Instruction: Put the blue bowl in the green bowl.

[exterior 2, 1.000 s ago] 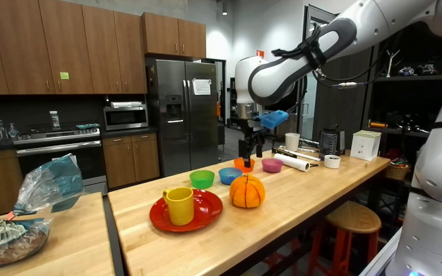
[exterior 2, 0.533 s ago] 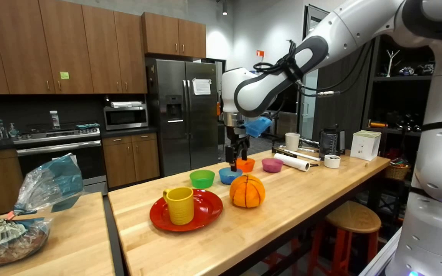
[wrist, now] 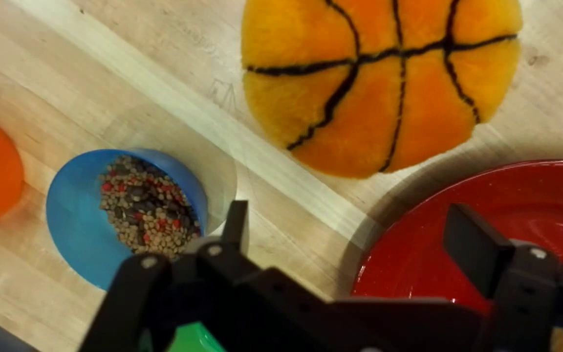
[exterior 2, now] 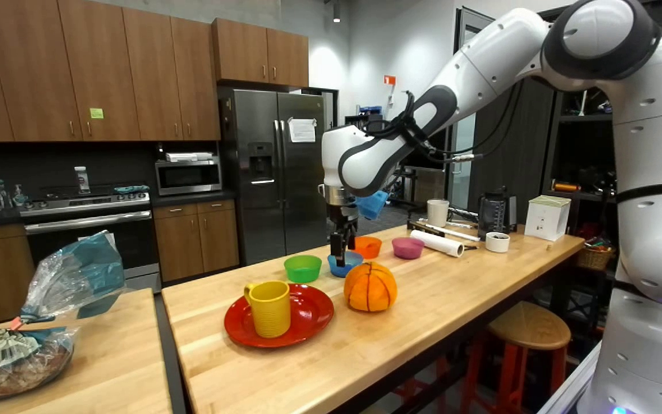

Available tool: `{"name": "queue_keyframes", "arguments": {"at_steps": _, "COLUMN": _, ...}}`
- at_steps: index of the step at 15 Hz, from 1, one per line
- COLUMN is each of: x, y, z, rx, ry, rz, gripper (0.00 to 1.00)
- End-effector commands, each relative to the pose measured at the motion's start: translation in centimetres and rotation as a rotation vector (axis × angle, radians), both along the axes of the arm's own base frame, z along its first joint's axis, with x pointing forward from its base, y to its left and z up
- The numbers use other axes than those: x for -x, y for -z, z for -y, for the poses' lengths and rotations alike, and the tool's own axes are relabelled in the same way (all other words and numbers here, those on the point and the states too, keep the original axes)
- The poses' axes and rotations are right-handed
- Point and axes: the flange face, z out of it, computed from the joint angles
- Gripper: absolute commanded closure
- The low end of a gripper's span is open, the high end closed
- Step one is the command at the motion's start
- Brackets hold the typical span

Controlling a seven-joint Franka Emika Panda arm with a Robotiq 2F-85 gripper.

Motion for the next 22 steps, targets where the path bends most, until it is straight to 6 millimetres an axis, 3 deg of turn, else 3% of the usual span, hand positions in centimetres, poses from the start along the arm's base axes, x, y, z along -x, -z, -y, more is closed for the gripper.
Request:
{"name": "queue_keyframes", "arguments": {"at_steps": 1, "x": -2.4, "y": 1.3, "z": 0.7, "rx": 0.008, "ry": -0.048, "rz": 0.022, "gripper": 0.0}}
{"name": "queue_keyframes", "arguments": {"at_steps": 8, "x": -6.1, "y": 3.6, "z": 3.7, "rx": 0.019, "ry": -0.039, "rz": 0.043, "gripper": 0.0}}
{"name": "queue_keyframes", "arguments": {"at_steps": 19, "x": -8.3, "y": 6.8, "z": 5.7, "rx": 0.029, "ry": -0.003, "rz": 0.014, "gripper": 0.0}}
{"name": "queue_keyframes", "arguments": {"at_steps": 21, "x": -8.5, "y": 7.1, "z": 6.0, "rx": 0.029, "ry": 0.004, "rz": 0.011, "gripper": 0.26}}
{"name": "queue_keyframes", "arguments": {"at_steps": 22, "x": -8.6, "y": 7.1, "z": 6.0, "rx": 0.028, "ry": 0.007, "rz": 0.012, "gripper": 0.31}}
